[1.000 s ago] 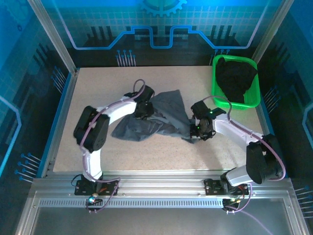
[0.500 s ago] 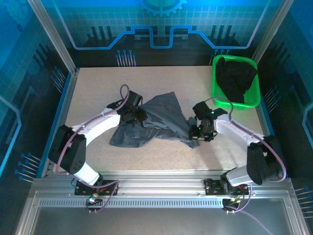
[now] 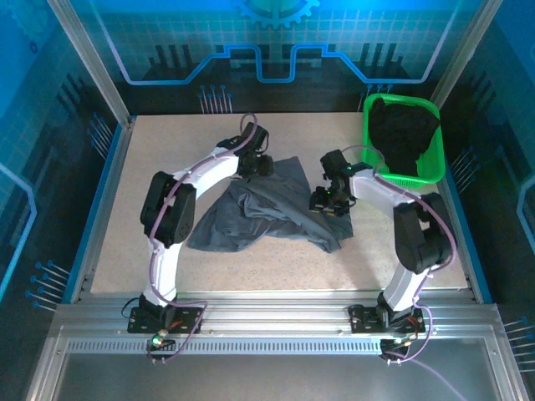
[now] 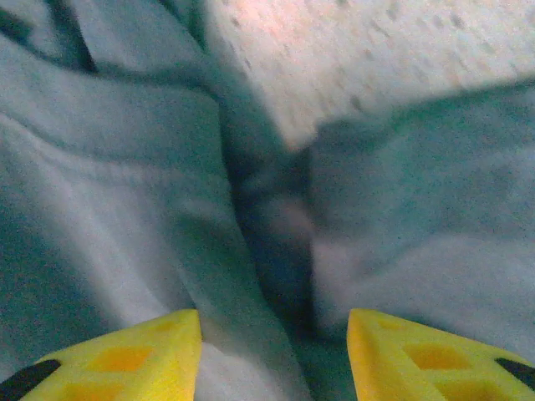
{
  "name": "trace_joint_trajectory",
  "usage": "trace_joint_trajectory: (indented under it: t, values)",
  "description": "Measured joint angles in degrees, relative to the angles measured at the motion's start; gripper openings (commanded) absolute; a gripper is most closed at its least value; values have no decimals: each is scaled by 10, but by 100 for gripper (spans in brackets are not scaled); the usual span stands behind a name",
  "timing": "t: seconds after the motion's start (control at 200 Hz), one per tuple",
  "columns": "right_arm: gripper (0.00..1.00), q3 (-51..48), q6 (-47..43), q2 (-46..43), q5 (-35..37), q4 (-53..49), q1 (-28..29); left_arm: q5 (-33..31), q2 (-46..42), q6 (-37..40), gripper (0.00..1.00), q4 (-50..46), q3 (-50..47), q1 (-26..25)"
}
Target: Fold and stack the t-shirts
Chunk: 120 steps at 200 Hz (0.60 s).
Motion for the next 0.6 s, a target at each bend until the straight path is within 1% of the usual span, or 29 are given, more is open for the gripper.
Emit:
trace_joint_trajectory:
  t: [0.03,0.095,0.235,0.3,0.36,0.385,0.505,0.525,0.6]
  values:
    - [45,13,-2,15,-2,2,0,1,7,12,56,-5,-2,0]
    - [38,35,-7,39,-3,3,0,1,10,39,58,-12,-10,0]
    - [16,58,-17,66,-6,2,0,1,5,88,61,3,-37,-1]
    - [8,61,-18,70,-6,-1,0,1,4,109,63,9,-52,-5]
    - [3,62,-18,70,-5,-3,0,-6,4,127,67,18,-65,-11]
    - [0,63,-20,70,-5,-5,0,-11,4,137,70,21,-68,-14]
    - [0,68,-21,70,-2,-11,0,-58,4,169,73,36,-74,-34]
    - [0,68,-21,70,-1,-11,0,-68,4,174,75,40,-74,-37]
    - [0,68,-21,70,2,-15,0,-97,4,185,75,53,-74,-45]
